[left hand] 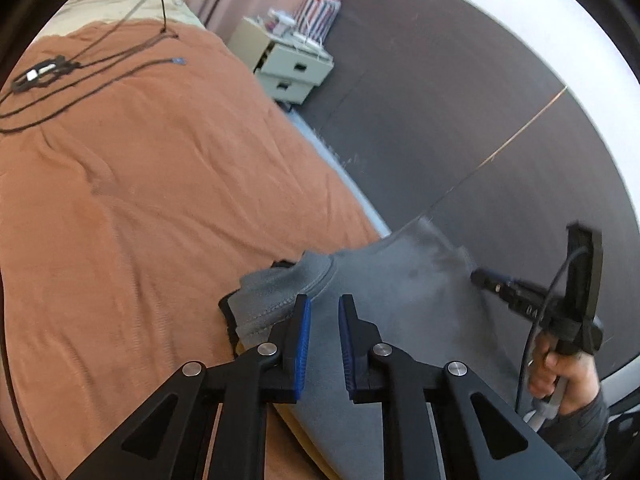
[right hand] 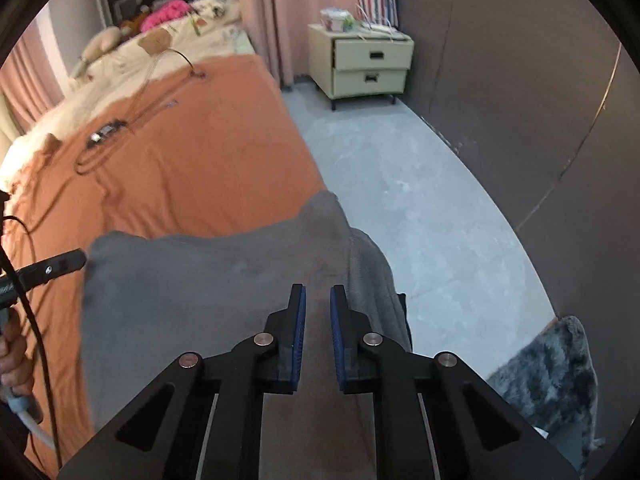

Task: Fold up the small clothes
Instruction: 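Lower the grey shirt onto the folded clothes stack with both grippers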

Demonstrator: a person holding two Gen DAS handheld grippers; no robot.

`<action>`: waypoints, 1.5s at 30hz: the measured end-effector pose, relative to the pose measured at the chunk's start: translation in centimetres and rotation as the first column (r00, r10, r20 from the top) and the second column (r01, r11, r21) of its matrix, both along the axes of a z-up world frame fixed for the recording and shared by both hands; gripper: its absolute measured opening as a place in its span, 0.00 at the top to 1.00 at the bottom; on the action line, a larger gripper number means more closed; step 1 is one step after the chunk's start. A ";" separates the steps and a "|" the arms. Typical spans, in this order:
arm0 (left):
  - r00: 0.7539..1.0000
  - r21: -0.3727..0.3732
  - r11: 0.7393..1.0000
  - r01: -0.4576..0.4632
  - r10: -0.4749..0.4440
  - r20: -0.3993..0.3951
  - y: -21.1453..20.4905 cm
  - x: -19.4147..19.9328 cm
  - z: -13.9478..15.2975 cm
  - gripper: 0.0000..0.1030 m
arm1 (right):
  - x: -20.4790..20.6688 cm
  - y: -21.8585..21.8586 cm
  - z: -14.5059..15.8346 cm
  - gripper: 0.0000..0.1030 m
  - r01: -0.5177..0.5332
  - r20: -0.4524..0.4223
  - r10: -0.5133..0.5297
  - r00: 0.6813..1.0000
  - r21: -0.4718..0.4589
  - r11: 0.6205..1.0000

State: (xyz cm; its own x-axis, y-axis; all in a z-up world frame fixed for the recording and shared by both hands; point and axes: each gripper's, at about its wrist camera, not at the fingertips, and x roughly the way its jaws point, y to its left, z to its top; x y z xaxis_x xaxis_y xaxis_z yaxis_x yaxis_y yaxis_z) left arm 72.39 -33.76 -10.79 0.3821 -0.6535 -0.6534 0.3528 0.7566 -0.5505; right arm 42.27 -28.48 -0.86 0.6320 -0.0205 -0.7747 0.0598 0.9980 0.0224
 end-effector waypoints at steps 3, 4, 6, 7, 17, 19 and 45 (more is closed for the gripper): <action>0.999 0.043 0.999 -0.014 0.016 -0.034 -0.8 1.9 -2.0 0.85 | 2.5 -1.4 -0.9 0.91 0.040 -0.039 -0.040 0.998 -0.006 0.999; 0.999 0.053 0.998 -0.016 0.018 -0.041 -0.9 2.3 -2.6 0.89 | 3.1 -1.7 -1.2 0.92 0.048 -0.054 -0.049 0.997 -0.009 0.999; 0.997 0.075 0.997 -0.029 0.034 -0.065 -1.0 3.1 -4.0 0.94 | 4.2 -2.6 -2.1 0.94 0.059 -0.088 -0.059 0.994 -0.009 0.998; 0.996 0.076 0.997 -0.032 0.038 -0.077 -0.9 3.3 -4.6 0.96 | 4.7 -2.9 -2.5 0.94 0.061 -0.099 -0.062 0.993 -0.010 0.998; 0.998 0.077 0.997 -0.026 0.030 -0.061 0.2 1.8 -2.7 0.96 | 5.4 -3.0 -0.4 0.93 0.054 -0.085 -0.052 0.995 0.021 0.998; 0.999 0.087 0.996 -0.020 0.023 -0.040 -0.1 0.9 -2.1 0.96 | 2.6 -1.9 -0.2 0.92 0.025 -0.068 -0.023 0.997 0.034 0.999; 0.973 0.076 0.972 0.222 -0.216 -0.086 -6.9 -14.9 -0.5 0.96 | -19.5 -3.9 -3.1 0.96 0.102 0.008 -0.103 0.995 0.064 0.993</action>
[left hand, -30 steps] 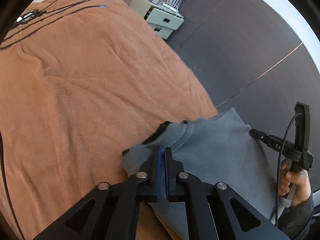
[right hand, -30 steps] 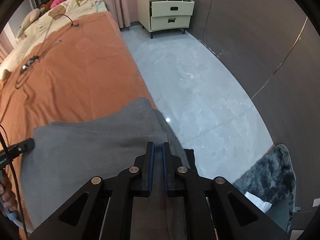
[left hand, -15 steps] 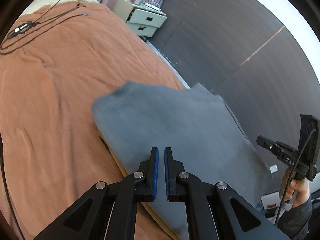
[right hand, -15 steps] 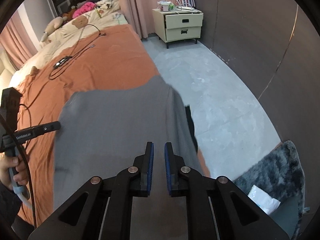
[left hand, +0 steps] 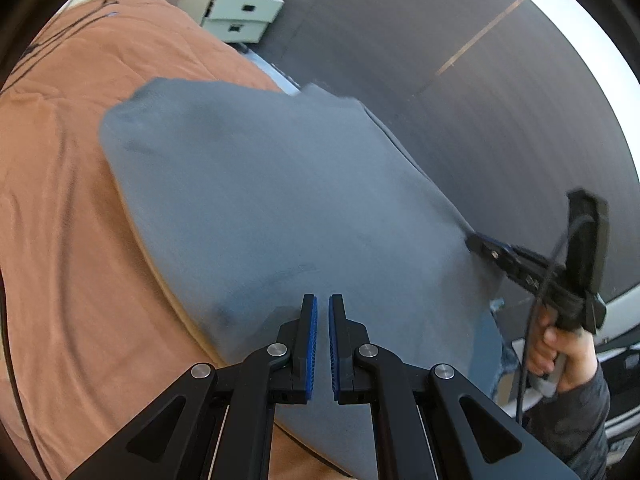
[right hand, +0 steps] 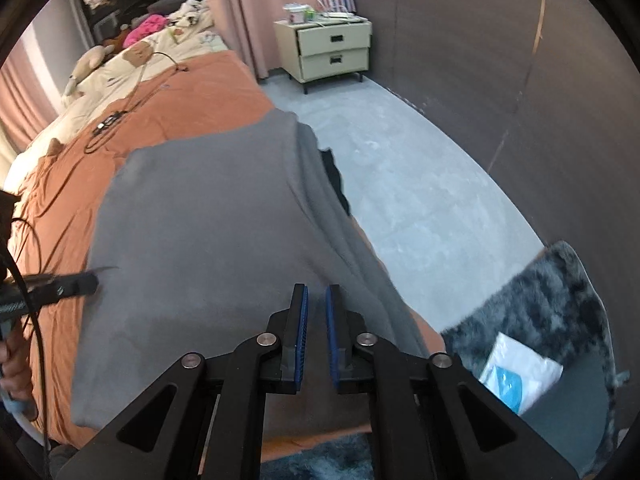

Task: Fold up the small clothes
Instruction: 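Lower the grey shirt onto the folded clothes stack with both grippers, then open both grippers and release the shirt on top of the stack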

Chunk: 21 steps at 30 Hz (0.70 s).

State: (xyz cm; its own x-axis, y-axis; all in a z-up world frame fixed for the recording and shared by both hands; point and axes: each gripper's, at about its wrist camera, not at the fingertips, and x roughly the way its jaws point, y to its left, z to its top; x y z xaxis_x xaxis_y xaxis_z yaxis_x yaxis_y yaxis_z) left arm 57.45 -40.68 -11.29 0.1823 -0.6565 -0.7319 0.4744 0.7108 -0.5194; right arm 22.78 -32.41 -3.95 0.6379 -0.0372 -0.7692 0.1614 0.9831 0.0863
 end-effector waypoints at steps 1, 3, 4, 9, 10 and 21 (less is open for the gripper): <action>1.000 -0.001 1.000 0.011 -0.011 -0.004 -0.3 -0.5 0.0 0.96 | 0.2 0.1 0.0 0.96 0.006 -0.006 -0.007 1.000 -0.005 1.000; 1.000 -0.005 1.000 0.020 -0.020 -0.011 -0.8 -1.2 -0.1 0.96 | -0.2 -0.7 -0.9 0.96 0.044 -0.019 -0.044 0.999 0.003 0.999; 1.000 -0.009 1.000 0.026 -0.026 -0.017 -1.1 -1.6 -0.2 0.96 | -0.1 -0.6 -0.9 0.97 0.055 -0.024 -0.055 0.998 0.009 0.998; 0.998 -0.006 0.998 0.066 -0.066 -0.017 -2.4 -3.3 -0.3 0.96 | 0.1 -1.1 -2.1 0.98 0.112 -0.028 -0.111 0.993 0.071 0.991; 0.997 -0.007 0.997 0.071 -0.071 -0.021 -2.6 -3.3 -0.4 0.96 | 0.4 -1.1 -1.8 0.98 0.114 -0.027 -0.113 0.993 0.073 0.991; 0.993 0.014 0.997 0.078 -0.076 -0.094 -3.0 -6.6 -2.1 0.96 | -2.9 0.1 0.1 0.98 0.170 -0.041 -0.166 0.985 0.100 0.980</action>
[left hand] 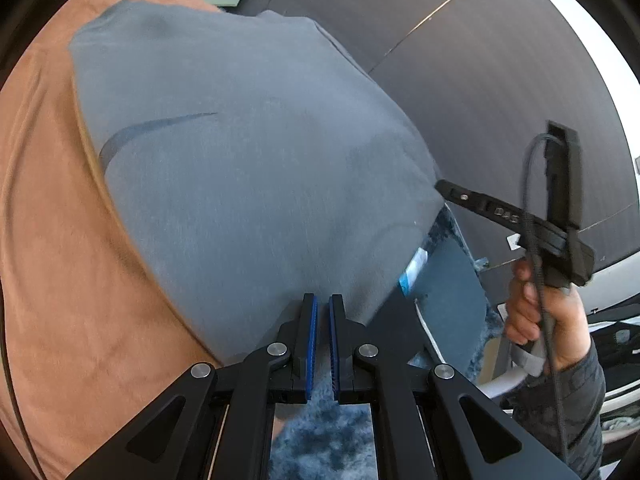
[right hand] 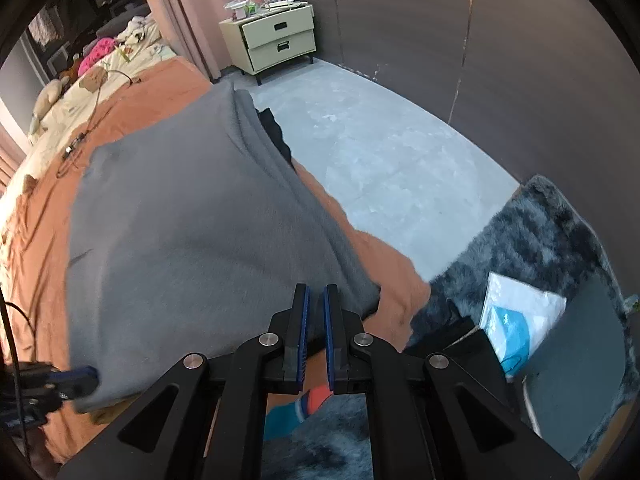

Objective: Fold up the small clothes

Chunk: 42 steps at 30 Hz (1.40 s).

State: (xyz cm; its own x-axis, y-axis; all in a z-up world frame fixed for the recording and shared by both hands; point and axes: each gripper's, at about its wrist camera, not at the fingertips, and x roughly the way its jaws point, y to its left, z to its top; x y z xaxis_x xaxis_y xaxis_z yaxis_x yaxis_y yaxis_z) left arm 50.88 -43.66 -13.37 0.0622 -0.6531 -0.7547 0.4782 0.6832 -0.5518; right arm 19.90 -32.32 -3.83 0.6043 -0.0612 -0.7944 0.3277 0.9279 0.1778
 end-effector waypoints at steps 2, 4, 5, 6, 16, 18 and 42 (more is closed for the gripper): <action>1.000 0.000 1.000 -0.008 0.008 0.005 0.4 -0.2 0.6 0.96 | -1.2 0.4 0.8 0.98 0.009 0.007 -0.009 1.000 0.022 1.000; 1.000 0.013 1.000 -0.012 0.012 0.020 0.3 -1.2 0.9 0.96 | -2.6 0.6 1.8 0.97 0.017 0.033 -0.018 0.999 0.022 1.000; 0.999 0.019 1.000 -0.013 0.012 0.032 0.5 -1.4 1.3 0.96 | -3.5 1.0 2.6 0.94 0.014 0.048 -0.016 0.999 0.029 0.999; 0.999 0.023 1.000 -0.014 0.013 0.044 0.7 -1.8 1.8 0.96 | -4.2 1.1 2.7 0.94 0.016 0.054 -0.018 0.998 0.034 0.999; 0.986 0.031 0.992 -0.121 0.117 0.120 5.1 -4.1 4.2 0.52 | -10.5 4.5 4.8 0.34 0.047 0.121 -0.056 0.991 0.077 0.996; 0.983 0.051 0.990 -0.135 0.127 0.134 6.0 -4.5 4.7 0.48 | -11.5 5.3 4.5 0.33 0.038 0.123 -0.048 0.991 0.082 0.996; 0.894 0.001 0.952 -0.305 0.286 0.345 21.9 -17.4 12.1 0.01 | -23.7 17.1 6.0 0.22 -0.018 0.190 0.018 0.982 -0.001 1.000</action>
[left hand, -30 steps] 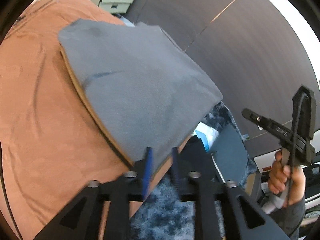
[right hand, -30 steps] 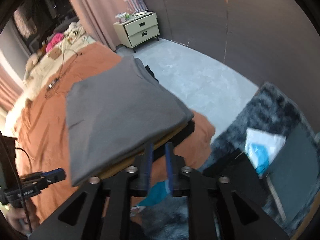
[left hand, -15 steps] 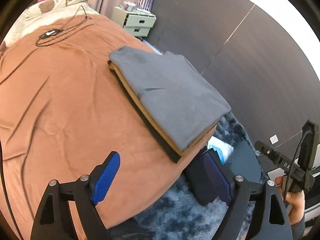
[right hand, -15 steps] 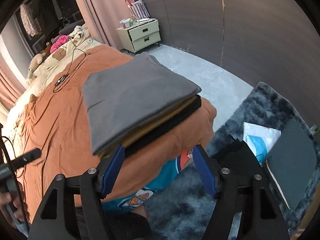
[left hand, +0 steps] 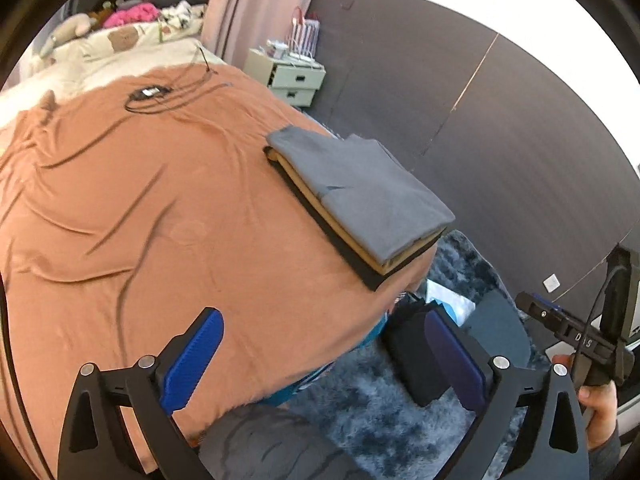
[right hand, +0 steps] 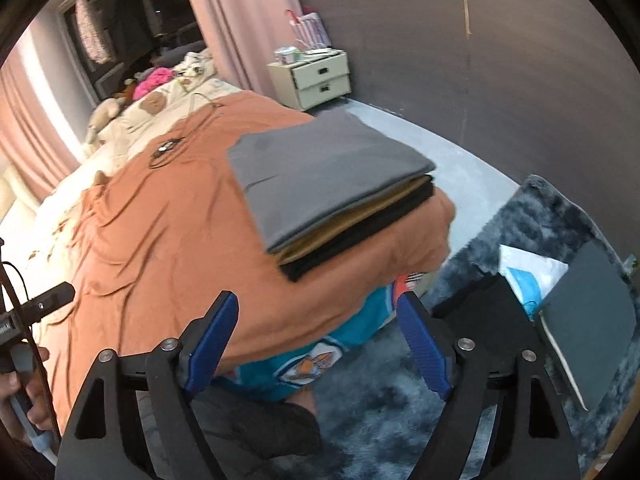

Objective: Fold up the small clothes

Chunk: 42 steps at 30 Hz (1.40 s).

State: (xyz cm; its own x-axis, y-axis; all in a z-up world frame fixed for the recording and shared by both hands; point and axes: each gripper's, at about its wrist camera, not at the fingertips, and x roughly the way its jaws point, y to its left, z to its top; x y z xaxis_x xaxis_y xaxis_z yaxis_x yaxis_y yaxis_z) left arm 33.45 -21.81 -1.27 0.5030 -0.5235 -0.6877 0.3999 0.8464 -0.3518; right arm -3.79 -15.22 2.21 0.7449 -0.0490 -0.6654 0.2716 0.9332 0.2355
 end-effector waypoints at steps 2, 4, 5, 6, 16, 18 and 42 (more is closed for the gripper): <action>1.000 0.007 1.000 -0.014 0.013 0.027 1.3 -1.4 0.5 0.01 | -0.7 0.8 0.1 0.22 -0.013 0.010 0.013 1.000 -0.002 1.000; 0.998 0.012 1.000 -0.029 0.028 0.052 2.3 -2.6 0.7 0.01 | -1.7 1.2 0.3 0.22 -0.025 0.028 0.025 0.999 0.002 1.000; 0.997 0.021 0.999 -0.035 0.034 0.062 2.8 -3.2 0.9 0.00 | -2.1 1.2 0.4 0.22 -0.031 0.036 0.031 0.999 -0.003 1.000; 0.996 0.027 0.999 -0.045 0.043 0.080 3.5 -4.0 1.1 0.00 | -2.7 1.5 0.3 0.22 -0.031 0.042 0.031 0.999 -0.012 0.999; 0.962 0.027 0.980 -0.196 0.187 0.201 9.9 -10.7 2.4 0.00 | -7.0 5.2 -0.2 0.00 -0.057 0.106 0.065 0.992 -0.078 0.995; 0.949 0.027 0.972 -0.233 0.222 0.223 11.1 -12.1 2.5 0.00 | -7.9 6.5 -0.5 0.00 -0.069 0.127 0.079 0.989 -0.085 0.994; 0.841 0.063 0.906 -0.418 0.359 0.404 16.7 -25.8 1.8 0.00 | -14.5 13.4 -4.8 0.00 -0.209 0.265 0.263 0.928 -0.217 0.954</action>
